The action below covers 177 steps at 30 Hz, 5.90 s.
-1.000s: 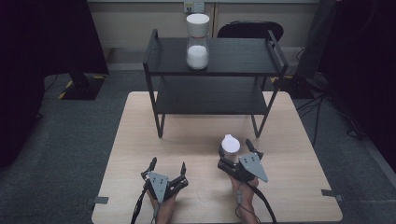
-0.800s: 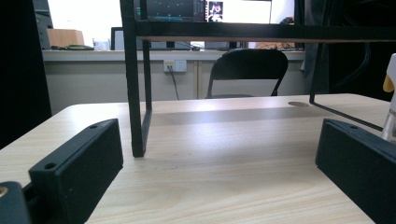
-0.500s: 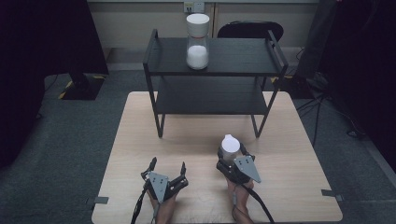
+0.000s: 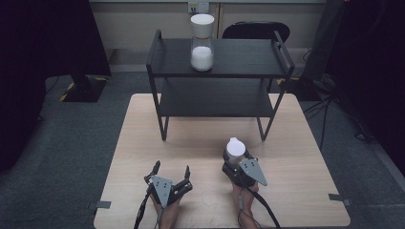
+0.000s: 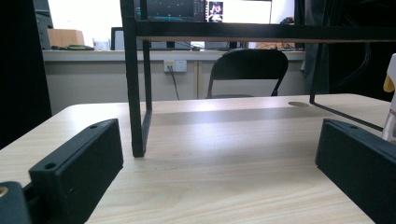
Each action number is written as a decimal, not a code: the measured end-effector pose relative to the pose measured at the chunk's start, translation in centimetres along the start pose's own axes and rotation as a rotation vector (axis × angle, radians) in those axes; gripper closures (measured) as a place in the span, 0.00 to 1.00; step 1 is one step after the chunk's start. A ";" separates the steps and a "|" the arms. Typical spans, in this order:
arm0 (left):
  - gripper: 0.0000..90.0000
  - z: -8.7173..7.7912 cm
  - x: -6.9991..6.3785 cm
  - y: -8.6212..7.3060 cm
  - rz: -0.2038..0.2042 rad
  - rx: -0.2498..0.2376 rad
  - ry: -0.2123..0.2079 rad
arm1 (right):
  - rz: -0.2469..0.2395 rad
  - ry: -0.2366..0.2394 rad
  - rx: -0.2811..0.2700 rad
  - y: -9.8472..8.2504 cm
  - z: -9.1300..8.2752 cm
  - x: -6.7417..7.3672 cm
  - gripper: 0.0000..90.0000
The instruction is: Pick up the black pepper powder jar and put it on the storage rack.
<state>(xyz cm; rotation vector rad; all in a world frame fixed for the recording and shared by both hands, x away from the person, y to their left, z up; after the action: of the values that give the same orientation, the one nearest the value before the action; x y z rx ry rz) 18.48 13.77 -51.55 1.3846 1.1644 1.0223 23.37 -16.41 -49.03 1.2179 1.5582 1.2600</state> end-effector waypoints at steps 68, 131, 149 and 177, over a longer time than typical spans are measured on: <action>0.00 0.0 0.0 0.0 -0.001 0.000 0.001 | -0.074 0.316 -0.013 15.9 -3.4 -6.8 0.33; 0.00 0.0 -0.1 0.0 0.000 0.001 0.007 | -0.011 0.055 -0.049 34.2 8.1 -4.4 0.33; 0.01 0.0 -0.1 0.0 0.000 0.000 0.008 | -0.002 0.044 -0.107 33.0 7.8 -4.5 0.01; 0.01 0.0 -0.1 0.0 -0.001 0.000 0.008 | -0.003 0.033 -0.188 30.0 4.4 -4.6 0.00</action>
<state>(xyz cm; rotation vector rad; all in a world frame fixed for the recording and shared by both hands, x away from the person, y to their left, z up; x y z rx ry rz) 18.47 13.63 -51.55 1.3806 1.1714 1.0281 34.70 -18.30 -20.64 1.0791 1.4285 1.3974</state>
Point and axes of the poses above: each handheld gripper's, and its own axes: z roughly forward along the jaws, y roughly out of its top, x roughly to its left, the point moved 2 cm from there along z, roughly forward along the jaws, and after that the axes turned 8 degrees about x, right-handed, at the moved point
